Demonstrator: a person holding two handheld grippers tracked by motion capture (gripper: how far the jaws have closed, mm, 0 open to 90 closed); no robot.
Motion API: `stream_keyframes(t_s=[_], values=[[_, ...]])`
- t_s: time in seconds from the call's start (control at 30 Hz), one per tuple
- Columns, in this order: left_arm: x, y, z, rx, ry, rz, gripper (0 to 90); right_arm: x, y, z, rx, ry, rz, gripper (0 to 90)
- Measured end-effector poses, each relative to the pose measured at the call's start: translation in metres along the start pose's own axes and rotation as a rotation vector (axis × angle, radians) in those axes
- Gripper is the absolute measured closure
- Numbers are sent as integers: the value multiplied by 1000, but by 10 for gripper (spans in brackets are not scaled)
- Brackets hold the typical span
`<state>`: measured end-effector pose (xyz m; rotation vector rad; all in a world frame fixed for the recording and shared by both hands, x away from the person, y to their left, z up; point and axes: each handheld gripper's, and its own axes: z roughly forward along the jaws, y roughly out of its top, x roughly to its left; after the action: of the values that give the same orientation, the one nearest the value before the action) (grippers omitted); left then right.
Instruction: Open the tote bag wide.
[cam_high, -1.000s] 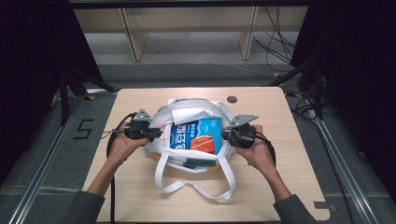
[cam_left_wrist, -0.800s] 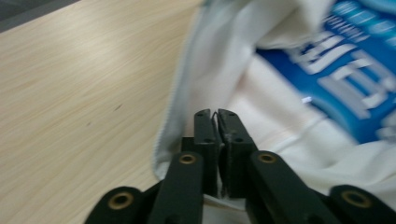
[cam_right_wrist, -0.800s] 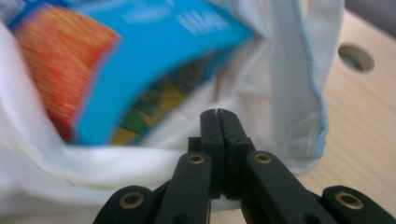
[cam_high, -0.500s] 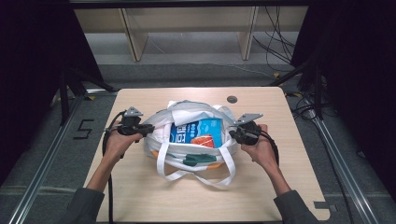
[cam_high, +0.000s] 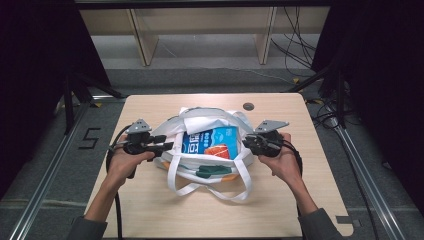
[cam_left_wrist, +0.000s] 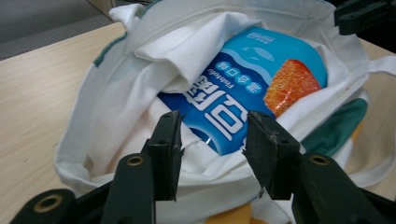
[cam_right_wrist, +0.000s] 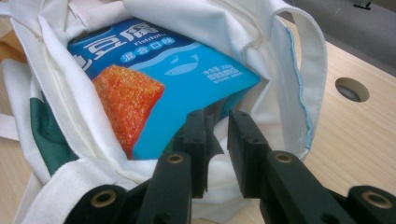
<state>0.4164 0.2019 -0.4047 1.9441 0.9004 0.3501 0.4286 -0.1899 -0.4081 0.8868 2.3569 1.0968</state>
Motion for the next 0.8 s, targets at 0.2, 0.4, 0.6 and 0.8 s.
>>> stream_keyframes(t_s=[0.2,0.4,0.6,0.8], values=[[-5,-2,-2,1,-17,-2,510,2,-2,0,-3,11,20,742],[-10,-2,-5,0,-23,8,482,2,-3,-4,4,15,39,720],[-14,-3,-5,1,-20,23,445,3,-5,-6,-21,14,29,694],[-17,-4,-7,10,-32,25,410,4,-6,-8,-22,11,49,654]])
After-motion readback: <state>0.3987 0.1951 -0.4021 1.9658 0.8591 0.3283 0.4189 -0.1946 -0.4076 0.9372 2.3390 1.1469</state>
